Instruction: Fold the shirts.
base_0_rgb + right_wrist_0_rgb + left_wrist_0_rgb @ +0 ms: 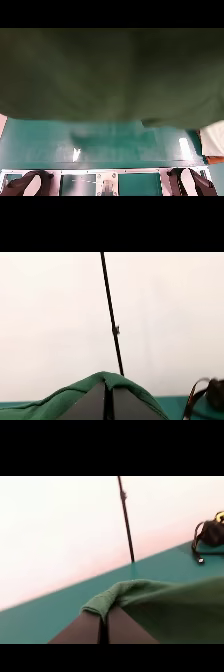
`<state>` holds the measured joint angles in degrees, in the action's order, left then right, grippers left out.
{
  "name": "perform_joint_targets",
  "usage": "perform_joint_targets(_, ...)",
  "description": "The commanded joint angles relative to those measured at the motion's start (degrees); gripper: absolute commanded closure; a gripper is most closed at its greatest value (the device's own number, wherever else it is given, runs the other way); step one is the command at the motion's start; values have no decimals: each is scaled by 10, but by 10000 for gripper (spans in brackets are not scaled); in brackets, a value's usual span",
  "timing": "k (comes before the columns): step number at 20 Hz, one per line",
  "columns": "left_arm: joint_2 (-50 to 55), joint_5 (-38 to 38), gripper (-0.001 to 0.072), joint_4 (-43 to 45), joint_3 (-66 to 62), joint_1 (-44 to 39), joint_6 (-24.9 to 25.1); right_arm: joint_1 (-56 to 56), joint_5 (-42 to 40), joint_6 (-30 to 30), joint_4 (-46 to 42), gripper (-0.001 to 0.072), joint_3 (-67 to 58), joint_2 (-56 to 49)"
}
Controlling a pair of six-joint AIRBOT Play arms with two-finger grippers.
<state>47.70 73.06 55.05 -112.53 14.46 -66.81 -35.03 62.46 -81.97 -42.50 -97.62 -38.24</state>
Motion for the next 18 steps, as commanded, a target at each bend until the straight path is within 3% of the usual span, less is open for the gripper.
perform_joint_targets(1,42,-6,683,-1,96,0,-3,8,0,21,51,693,136,-13)
perform_joint_targets(5,186,-28,682,-164,243,0,88,98,-81,87,61,693,355,-90)
perform_joint_targets(8,323,-73,682,-189,287,0,103,166,-180,118,61,693,421,-223)
perform_joint_targets(14,510,-140,682,-208,287,-32,104,182,-199,137,120,693,311,-508)
perform_joint_targets(18,533,-236,682,-207,283,-62,105,182,-168,137,120,693,209,-583)
